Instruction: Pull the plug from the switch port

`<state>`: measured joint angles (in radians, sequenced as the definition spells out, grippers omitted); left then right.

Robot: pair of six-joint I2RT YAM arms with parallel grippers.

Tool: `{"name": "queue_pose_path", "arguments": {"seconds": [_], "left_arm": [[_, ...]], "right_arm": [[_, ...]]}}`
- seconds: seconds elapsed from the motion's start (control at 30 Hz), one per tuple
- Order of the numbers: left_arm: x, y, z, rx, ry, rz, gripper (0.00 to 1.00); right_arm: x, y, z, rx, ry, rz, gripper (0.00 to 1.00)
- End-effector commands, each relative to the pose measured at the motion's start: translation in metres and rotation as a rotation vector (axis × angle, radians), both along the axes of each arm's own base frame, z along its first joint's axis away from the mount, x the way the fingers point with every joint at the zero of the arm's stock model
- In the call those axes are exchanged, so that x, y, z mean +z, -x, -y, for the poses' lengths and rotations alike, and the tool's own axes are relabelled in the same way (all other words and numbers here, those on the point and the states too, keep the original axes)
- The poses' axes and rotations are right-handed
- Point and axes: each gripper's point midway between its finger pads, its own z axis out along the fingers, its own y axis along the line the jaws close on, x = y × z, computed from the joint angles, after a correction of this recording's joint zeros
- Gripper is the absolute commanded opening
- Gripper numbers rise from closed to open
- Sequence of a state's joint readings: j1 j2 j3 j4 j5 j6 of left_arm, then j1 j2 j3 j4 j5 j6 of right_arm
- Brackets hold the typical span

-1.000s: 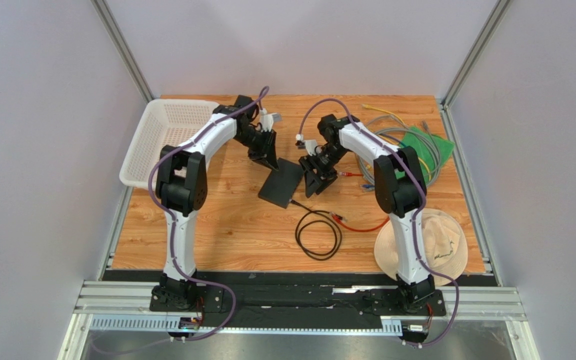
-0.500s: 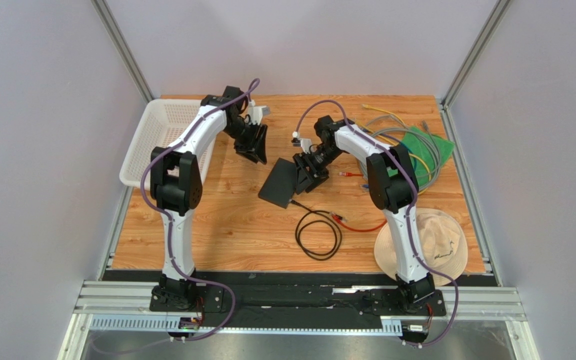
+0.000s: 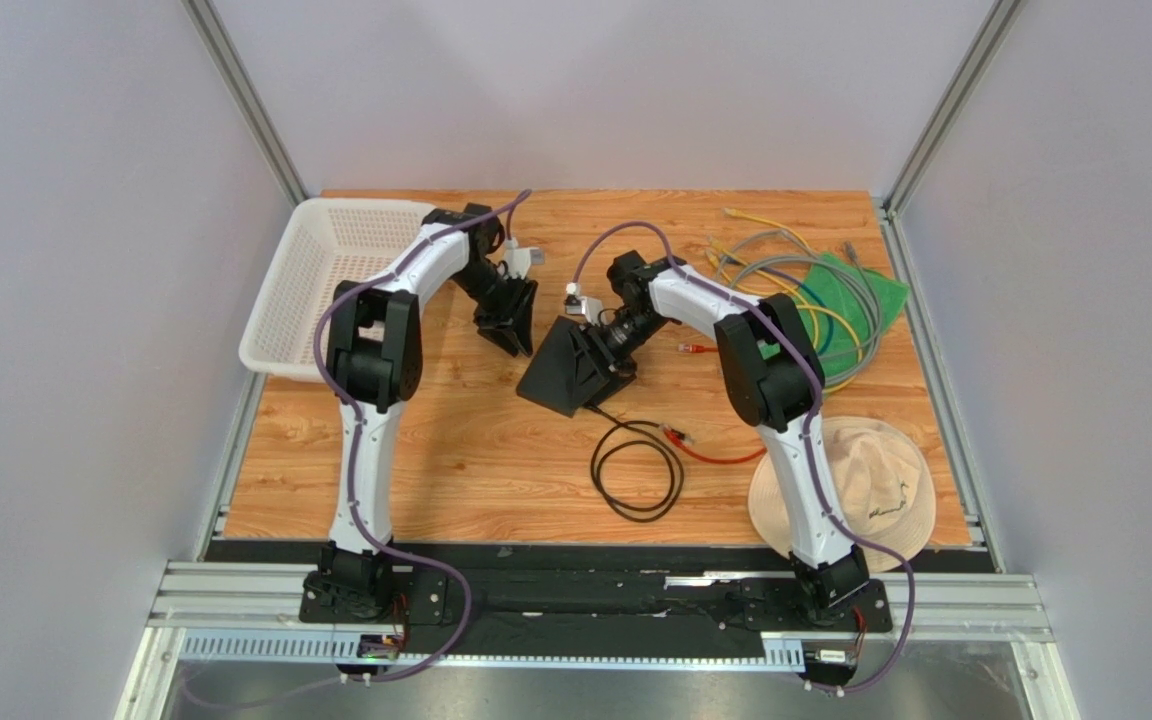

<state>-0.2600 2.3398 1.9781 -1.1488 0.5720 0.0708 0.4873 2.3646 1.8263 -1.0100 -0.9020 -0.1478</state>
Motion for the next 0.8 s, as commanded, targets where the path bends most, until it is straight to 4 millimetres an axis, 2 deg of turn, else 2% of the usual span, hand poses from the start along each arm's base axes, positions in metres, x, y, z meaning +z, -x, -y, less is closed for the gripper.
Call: {"name": "queue_pose_path", "arguments": {"seconds": [0.0, 0.27, 0.33, 0.4, 0.43, 0.57, 0.67, 0.77], "left_arm": [[-0.005, 0.008, 0.007, -0.006, 0.026, -0.046, 0.43], [-0.013, 0.03, 0.013, -0.023, 0.032, -0.102, 0.35], [-0.007, 0.025, 0.012, -0.025, 0.006, -0.059, 0.35], [0.007, 0.017, 0.009, -0.02, -0.023, 0.009, 0.36], [0.011, 0.008, 0.004, -0.01, -0.065, 0.056, 0.38], [0.042, -0.007, -0.001, -0.007, -0.086, 0.176, 0.37], [0.053, -0.002, 0.007, -0.016, -0.03, 0.173, 0.35], [0.058, 0.011, 0.022, -0.041, 0.055, 0.128, 0.32]], "right_arm": [[-0.029, 0.002, 0.004, 0.001, 0.072, 0.007, 0.6], [-0.042, 0.006, 0.007, -0.007, 0.097, -0.018, 0.53], [-0.047, 0.005, 0.007, -0.012, 0.112, -0.019, 0.5], [-0.053, 0.004, 0.01, -0.021, 0.136, -0.017, 0.45], [-0.055, 0.002, 0.011, -0.025, 0.146, -0.01, 0.44], [-0.064, 0.002, 0.015, -0.037, 0.182, -0.021, 0.35], [-0.068, 0.001, 0.017, -0.044, 0.206, -0.021, 0.3], [-0.074, 0.0, 0.021, -0.049, 0.241, -0.018, 0.27]]}}
